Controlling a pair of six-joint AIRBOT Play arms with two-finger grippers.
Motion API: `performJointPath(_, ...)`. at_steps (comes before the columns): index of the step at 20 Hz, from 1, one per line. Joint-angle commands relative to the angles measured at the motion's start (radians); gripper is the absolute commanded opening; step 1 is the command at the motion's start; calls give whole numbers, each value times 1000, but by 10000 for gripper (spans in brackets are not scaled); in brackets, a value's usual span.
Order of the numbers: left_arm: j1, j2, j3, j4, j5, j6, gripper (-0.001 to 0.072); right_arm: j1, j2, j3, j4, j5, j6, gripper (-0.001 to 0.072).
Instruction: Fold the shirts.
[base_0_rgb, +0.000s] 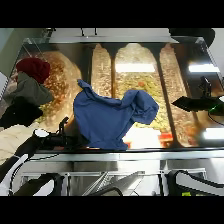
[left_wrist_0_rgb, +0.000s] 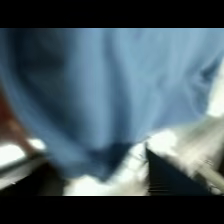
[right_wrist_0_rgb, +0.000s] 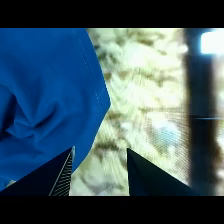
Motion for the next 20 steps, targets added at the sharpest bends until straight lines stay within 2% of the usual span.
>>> performJointPath(1,-7,3,-5,-26,64,12,43,5,-29,-1,0,10,-4,389)
performJointPath(2,-7,3,2,-23,70,13,15,11,-48,-1,0,21,-3,389)
performJointPath(6,13,3,94,-20,23,13,14,73,-126,-7,0,71,2,389)
performJointPath(8,51,3,146,-17,-15,13,14,117,-164,-14,-1,47,-5,389)
performJointPath(11,145,3,217,60,-133,3,14,143,-212,-6,2,-61,-21,389)
performJointPath(14,243,3,246,59,-215,9,15,142,-254,16,27,-63,-58,389)
performJointPath(20,363,3,248,58,-218,19,14,193,-308,20,87,-29,-96,389)
